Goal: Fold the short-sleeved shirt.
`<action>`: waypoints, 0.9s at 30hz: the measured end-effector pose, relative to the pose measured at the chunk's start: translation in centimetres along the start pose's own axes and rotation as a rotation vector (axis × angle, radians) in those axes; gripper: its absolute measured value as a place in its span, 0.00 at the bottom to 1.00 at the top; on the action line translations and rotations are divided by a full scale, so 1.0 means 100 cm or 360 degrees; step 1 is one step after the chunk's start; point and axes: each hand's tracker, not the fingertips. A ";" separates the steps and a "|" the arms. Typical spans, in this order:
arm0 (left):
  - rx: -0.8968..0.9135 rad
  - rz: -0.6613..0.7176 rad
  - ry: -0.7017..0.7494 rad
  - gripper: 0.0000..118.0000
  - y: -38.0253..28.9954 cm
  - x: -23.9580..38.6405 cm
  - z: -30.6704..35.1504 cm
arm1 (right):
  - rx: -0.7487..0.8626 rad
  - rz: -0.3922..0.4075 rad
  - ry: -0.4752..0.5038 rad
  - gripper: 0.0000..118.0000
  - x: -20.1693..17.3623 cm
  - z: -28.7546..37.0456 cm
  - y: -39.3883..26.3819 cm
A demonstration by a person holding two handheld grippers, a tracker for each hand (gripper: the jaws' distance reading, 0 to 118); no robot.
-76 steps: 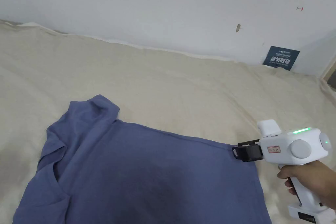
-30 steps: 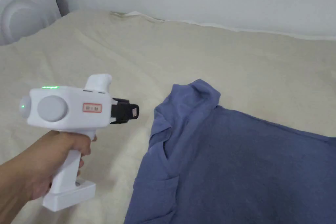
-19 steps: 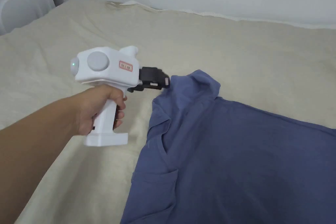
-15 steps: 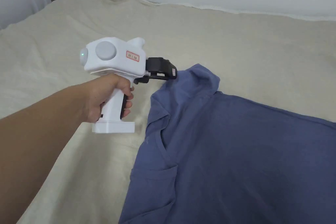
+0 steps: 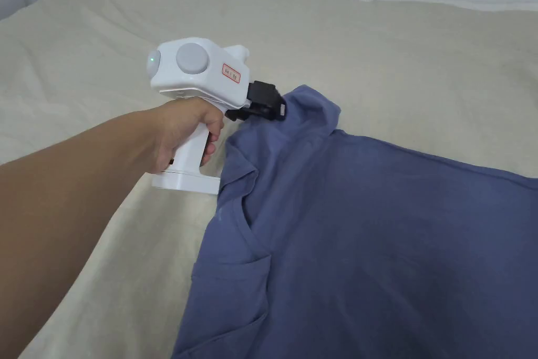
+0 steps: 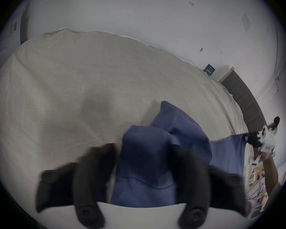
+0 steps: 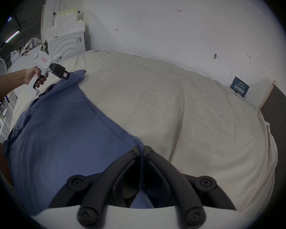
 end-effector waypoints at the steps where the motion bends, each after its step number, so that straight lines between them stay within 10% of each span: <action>1: -0.0008 -0.0055 0.0052 0.18 -0.003 0.005 0.001 | 0.0000 0.0001 -0.0003 0.03 0.000 -0.002 -0.001; 2: -0.0041 -0.0105 0.0089 0.06 -0.007 0.008 0.000 | 0.0000 0.0001 -0.0004 0.03 -0.001 -0.002 -0.001; 27: 0.0295 0.0075 -0.0283 0.04 -0.049 0.038 0.154 | 0.0252 -0.0062 0.0026 0.03 0.002 0.088 0.001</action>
